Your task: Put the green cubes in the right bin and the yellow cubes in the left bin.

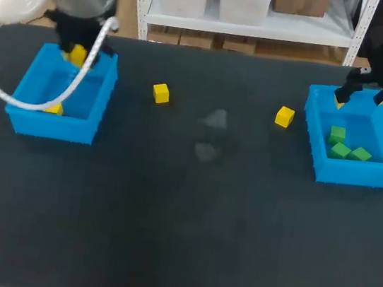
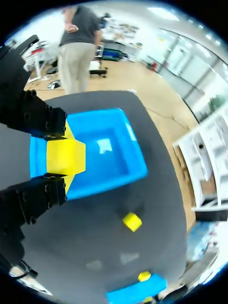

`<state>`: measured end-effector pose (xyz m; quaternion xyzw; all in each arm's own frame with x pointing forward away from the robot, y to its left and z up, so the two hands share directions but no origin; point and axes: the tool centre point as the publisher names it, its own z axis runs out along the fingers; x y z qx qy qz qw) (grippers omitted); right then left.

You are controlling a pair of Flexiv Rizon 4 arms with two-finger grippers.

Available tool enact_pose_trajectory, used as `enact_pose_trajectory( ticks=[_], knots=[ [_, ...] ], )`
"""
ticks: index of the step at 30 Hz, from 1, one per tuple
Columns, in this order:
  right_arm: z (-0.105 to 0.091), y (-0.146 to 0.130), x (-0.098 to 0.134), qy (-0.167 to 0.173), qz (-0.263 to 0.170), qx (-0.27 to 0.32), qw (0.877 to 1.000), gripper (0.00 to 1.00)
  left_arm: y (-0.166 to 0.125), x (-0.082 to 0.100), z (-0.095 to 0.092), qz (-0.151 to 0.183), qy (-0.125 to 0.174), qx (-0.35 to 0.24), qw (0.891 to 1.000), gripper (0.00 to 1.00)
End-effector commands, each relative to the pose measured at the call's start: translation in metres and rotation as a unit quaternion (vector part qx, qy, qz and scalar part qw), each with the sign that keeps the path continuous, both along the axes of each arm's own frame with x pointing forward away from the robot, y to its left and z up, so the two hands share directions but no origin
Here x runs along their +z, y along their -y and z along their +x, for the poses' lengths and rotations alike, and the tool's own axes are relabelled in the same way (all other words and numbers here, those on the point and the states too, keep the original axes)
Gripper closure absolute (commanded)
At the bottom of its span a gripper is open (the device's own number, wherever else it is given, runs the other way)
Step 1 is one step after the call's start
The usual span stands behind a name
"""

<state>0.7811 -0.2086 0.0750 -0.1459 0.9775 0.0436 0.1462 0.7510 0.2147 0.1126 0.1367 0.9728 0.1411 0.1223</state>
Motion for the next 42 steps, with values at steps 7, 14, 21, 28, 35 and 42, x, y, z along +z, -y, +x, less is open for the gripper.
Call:
enact_pose_trajectory(
  ticks=[7,14,21,28,35,42],
  knots=[
    [-0.004,0.000,0.000,0.004,-0.001,-0.002,1.000,0.00,-0.022,-0.025,-0.025,0.021,0.044,0.030,0.998,0.00],
    [-0.004,0.000,0.000,0.004,-0.001,-0.002,1.000,0.00,0.003,-0.017,-0.019,0.003,0.054,0.004,0.999,0.00],
    [-0.004,0.000,0.000,0.004,-0.001,-0.002,1.000,0.00,0.067,-0.009,0.001,-0.048,0.044,-0.076,0.995,0.00],
    [-0.004,0.000,0.000,0.004,-0.001,-0.002,1.000,0.00,0.132,-0.024,0.028,-0.057,-0.007,-0.173,0.983,0.00],
    [-0.004,0.000,0.000,0.004,-0.001,-0.002,1.000,0.00,0.181,-0.044,0.045,-0.107,-0.060,-0.166,0.979,0.00],
    [-0.004,0.000,0.000,0.004,-0.001,-0.002,1.000,0.00,0.198,-0.064,0.063,-0.089,-0.085,-0.140,0.982,0.00]
  ],
)
